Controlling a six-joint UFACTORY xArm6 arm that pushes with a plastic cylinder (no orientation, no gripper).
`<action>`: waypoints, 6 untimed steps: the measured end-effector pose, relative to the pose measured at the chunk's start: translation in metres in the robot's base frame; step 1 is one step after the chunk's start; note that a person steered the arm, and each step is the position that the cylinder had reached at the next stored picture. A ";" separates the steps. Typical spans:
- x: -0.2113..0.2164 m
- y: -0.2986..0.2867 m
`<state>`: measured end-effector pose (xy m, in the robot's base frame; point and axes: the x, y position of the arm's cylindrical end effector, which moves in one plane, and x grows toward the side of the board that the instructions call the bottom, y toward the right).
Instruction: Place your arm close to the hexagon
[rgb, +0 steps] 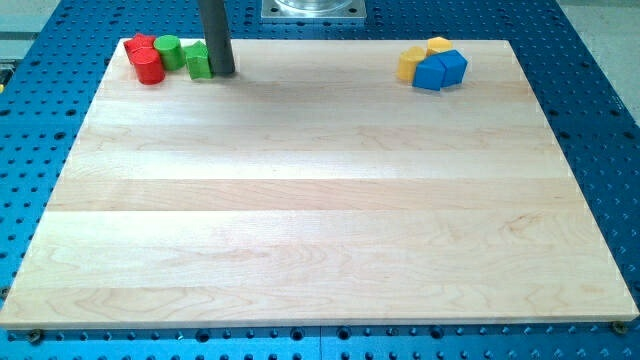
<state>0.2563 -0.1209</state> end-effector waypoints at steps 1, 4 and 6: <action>-0.017 0.074; -0.063 0.270; -0.011 0.349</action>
